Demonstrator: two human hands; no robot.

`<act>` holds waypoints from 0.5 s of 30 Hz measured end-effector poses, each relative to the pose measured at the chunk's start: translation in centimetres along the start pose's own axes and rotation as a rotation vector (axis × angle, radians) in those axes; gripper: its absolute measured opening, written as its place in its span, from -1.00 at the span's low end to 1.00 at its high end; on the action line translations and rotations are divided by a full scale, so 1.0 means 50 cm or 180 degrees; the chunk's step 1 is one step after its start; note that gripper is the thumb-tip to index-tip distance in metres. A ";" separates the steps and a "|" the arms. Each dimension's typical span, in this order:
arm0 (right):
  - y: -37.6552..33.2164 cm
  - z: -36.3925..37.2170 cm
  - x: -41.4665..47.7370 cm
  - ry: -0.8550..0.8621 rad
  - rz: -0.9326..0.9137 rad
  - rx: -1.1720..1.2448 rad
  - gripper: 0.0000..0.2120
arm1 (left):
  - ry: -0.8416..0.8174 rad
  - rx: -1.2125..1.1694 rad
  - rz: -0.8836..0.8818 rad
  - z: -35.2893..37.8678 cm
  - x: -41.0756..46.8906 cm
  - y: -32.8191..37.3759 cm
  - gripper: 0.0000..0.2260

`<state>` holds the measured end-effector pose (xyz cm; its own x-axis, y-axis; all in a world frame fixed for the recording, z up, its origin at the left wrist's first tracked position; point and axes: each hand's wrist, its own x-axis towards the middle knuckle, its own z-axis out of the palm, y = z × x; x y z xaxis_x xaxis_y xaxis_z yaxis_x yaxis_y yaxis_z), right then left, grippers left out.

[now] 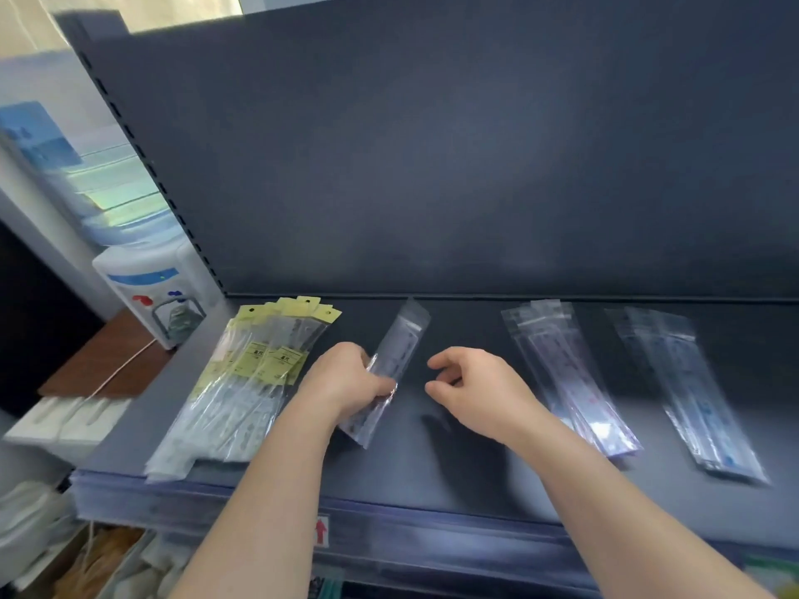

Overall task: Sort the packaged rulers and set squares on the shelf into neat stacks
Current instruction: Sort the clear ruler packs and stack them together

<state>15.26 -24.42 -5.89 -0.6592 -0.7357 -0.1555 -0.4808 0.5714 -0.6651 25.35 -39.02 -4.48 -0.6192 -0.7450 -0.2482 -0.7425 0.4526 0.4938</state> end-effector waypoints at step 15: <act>0.131 -0.124 -0.085 0.1312 0.0744 0.1811 -0.86 | -0.0528 -0.2003 0.0721 0.114 0.005 0.196 -0.78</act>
<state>11.30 -15.30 -5.07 -0.9251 -0.3578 -0.1271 -0.0011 0.3373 -0.9414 16.49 -31.97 -4.46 -0.8098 -0.5580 -0.1814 -0.3317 0.1802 0.9260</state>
